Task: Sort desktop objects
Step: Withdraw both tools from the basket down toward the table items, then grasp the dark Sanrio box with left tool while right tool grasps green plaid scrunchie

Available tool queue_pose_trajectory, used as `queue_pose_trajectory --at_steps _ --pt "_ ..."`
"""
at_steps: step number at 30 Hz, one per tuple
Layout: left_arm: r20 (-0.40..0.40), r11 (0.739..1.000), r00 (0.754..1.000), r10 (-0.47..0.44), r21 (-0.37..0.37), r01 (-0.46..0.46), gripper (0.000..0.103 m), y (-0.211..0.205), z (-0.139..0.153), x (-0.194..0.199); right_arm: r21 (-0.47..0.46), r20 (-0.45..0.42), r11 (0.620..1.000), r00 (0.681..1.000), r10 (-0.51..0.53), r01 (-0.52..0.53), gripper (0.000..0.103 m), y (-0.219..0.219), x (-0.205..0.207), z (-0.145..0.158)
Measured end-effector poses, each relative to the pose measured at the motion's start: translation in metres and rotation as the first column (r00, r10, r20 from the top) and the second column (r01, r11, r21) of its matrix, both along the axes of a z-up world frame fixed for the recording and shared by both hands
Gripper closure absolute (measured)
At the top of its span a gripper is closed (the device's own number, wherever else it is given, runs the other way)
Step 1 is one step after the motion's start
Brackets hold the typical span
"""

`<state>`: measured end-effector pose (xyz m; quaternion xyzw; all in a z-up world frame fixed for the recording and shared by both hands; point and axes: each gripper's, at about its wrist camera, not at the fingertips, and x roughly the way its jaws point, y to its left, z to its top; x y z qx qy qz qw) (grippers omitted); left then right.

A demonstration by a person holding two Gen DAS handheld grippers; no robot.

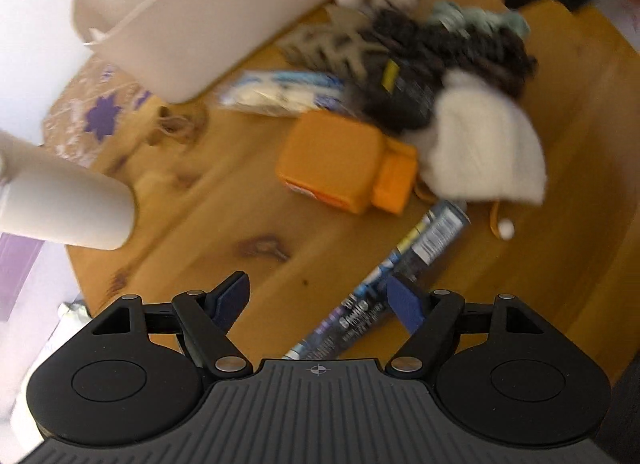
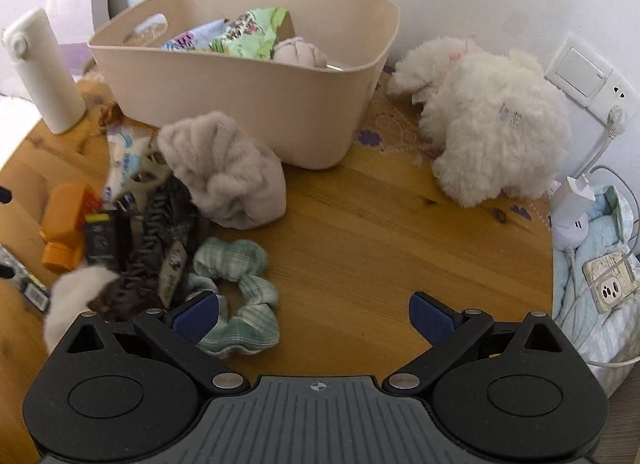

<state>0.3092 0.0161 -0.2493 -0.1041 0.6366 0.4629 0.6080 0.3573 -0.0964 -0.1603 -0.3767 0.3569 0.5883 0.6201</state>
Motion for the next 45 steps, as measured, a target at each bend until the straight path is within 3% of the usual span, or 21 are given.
queue_pose_trajectory --at_steps 3,10,16,22,26,29,32,34,35,36,37,40,45 --pt "-0.002 1.0 1.0 -0.013 -0.001 0.013 0.019 -0.003 -0.004 0.002 0.002 0.019 1.0 1.0 0.011 -0.011 0.0 0.002 0.0 -0.006" --pt "-0.033 0.999 0.999 -0.034 -0.034 0.033 0.019 -0.009 -0.016 0.008 -0.041 0.026 0.998 0.999 0.046 -0.045 0.0 0.012 -0.008 -0.021" --pt "-0.058 0.999 0.998 0.017 -0.042 -0.02 0.019 -0.006 -0.03 0.007 -0.05 0.041 0.998 0.998 0.047 -0.045 0.0 0.017 -0.015 -0.031" --pt "-0.009 0.996 0.997 0.071 -0.059 -0.071 0.023 -0.003 -0.029 0.005 -0.052 0.029 0.998 0.999 0.024 -0.022 0.006 0.022 -0.023 -0.037" --pt "0.057 0.984 0.985 0.164 -0.086 -0.159 0.028 0.002 -0.027 -0.003 -0.072 0.006 0.997 1.0 0.006 -0.005 0.01 0.025 -0.023 -0.042" --pt "0.117 0.969 0.965 0.234 -0.113 -0.221 0.04 0.003 -0.023 -0.01 -0.087 -0.039 0.996 0.999 -0.015 0.012 0.023 0.025 -0.018 -0.046" --pt "0.129 0.968 0.962 0.243 -0.099 -0.231 0.049 0.0 -0.022 -0.01 -0.087 -0.087 0.996 0.996 -0.029 0.021 0.039 0.023 -0.016 -0.045" --pt "0.133 0.97 0.962 0.236 -0.093 -0.225 0.062 -0.003 -0.021 -0.007 -0.087 -0.102 0.996 0.995 -0.015 0.007 0.063 0.022 -0.019 -0.043" --pt "0.131 0.971 0.964 0.232 -0.091 -0.221 0.064 -0.005 -0.021 -0.005 -0.088 -0.106 0.996 0.994 -0.007 -0.002 0.069 0.022 -0.021 -0.042" --pt "0.131 0.972 0.965 0.228 -0.088 -0.218 0.067 -0.006 -0.021 -0.003 -0.089 -0.11 0.996 0.994 0.001 -0.011 0.083 0.022 -0.023 -0.04" --pt "0.135 0.973 0.965 0.225 -0.084 -0.216 0.074 -0.007 -0.021 -0.002 -0.093 -0.114 0.995 0.994 0.006 -0.016 0.087 0.022 -0.025 -0.04" --pt "0.137 0.97 0.961 0.239 -0.068 -0.231 0.08 -0.011 -0.021 0.0 -0.102 -0.095 0.995 0.995 0.007 -0.017 0.091 0.021 -0.028 -0.039" --pt "0.146 0.971 0.96 0.239 -0.031 -0.237 0.08 -0.018 -0.017 0.009 -0.08 -0.118 0.997 0.993 0.007 -0.017 0.092 0.011 -0.023 -0.031"
